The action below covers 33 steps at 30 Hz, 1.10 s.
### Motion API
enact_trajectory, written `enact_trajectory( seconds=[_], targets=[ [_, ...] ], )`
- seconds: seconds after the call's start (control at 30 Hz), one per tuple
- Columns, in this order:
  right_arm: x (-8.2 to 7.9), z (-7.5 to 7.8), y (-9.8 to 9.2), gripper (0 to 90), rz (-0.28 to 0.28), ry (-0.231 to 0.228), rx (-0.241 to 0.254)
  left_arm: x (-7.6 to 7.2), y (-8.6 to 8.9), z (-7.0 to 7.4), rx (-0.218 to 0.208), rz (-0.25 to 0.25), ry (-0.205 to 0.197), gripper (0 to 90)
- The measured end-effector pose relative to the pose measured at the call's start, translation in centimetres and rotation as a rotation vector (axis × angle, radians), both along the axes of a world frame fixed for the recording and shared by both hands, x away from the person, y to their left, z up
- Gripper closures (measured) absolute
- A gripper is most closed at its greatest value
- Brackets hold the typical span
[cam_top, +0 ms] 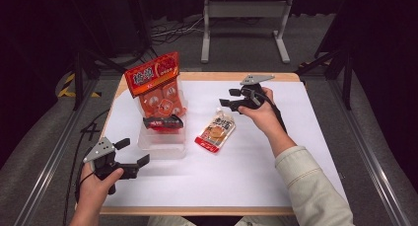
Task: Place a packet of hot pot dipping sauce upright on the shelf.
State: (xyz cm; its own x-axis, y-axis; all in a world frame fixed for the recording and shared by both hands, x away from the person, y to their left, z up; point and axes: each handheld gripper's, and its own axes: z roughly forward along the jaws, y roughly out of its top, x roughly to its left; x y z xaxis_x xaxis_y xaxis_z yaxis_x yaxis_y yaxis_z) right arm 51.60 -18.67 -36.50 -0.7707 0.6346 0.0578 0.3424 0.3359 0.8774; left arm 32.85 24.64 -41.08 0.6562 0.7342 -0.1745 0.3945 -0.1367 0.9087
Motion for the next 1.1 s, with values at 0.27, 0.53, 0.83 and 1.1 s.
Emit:
enact_trajectory(
  seconds=[0.27,0.53,0.83,1.1],
  targets=[
    [0.2,-2.6,-0.2,35.7,-0.024,0.045,-0.012,0.0,0.0,0.0,-0.001,0.002,-0.003,2.8],
    [0.3,-4.2,0.0,35.9,-0.05,0.124,-0.035,0.0,0.0,0.1,-0.022,0.0,-0.011,2.8],
    [0.5,-5.9,0.1,36.3,-0.09,0.184,-0.079,0.0,-0.1,0.1,-0.025,0.003,-0.02,2.8],
    [0.5,-6.8,0.5,33.6,-0.108,0.227,-0.093,0.0,-0.1,0.1,-0.019,0.002,-0.014,2.8]
  ],
)
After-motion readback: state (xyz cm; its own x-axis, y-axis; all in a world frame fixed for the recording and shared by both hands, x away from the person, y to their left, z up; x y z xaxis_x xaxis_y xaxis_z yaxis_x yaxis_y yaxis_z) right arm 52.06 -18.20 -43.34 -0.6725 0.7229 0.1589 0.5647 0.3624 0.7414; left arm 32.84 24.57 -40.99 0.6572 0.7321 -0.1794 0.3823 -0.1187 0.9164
